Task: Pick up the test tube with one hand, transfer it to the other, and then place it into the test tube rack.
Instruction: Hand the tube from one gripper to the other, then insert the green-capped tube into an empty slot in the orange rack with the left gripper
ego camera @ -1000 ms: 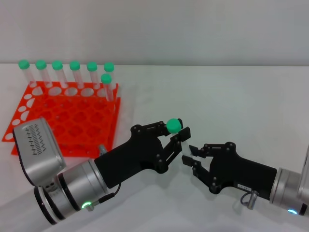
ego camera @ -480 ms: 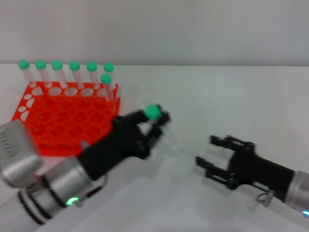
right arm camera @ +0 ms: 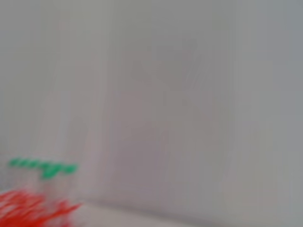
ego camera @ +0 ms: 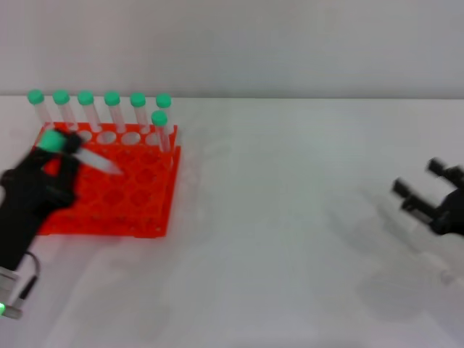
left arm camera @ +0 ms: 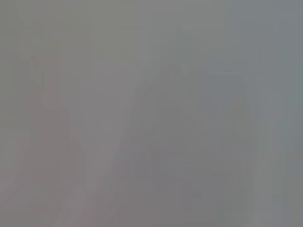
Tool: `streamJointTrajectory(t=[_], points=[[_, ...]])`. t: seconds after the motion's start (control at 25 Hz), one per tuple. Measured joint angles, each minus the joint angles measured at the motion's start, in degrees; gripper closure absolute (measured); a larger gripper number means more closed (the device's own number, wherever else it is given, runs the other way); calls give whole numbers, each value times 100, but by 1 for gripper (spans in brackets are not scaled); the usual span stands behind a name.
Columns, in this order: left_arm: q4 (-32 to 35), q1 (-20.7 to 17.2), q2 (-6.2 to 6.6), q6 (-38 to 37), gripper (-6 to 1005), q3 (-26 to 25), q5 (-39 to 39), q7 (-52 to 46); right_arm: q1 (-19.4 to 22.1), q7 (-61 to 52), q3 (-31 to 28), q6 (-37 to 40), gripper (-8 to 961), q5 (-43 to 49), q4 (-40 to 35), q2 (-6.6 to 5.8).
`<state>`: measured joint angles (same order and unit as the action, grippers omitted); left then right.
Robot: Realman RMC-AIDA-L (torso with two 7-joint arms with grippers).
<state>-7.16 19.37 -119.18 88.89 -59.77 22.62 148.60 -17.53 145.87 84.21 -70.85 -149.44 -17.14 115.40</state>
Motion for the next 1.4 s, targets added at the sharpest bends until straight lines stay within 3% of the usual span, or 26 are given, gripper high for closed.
streamJointTrajectory(t=[0.16, 0.32, 0.68, 1.4], points=[[4, -35, -13, -80, 766, 18, 576, -10, 2, 55, -850, -355, 171, -3, 283, 14], [4, 218, 1, -356, 761, 4, 716, 2, -30, 56, -1224, -541, 173, -5, 441, 17], [-38, 1082, 31, -1710, 751, 26, 711, 10, -89, 61, -1212, -555, 171, 0, 469, 36], [-46, 1611, 51, -3003, 730, 29, 680, 301, -253, 65, -1221, -536, 168, 2, 511, 53]])
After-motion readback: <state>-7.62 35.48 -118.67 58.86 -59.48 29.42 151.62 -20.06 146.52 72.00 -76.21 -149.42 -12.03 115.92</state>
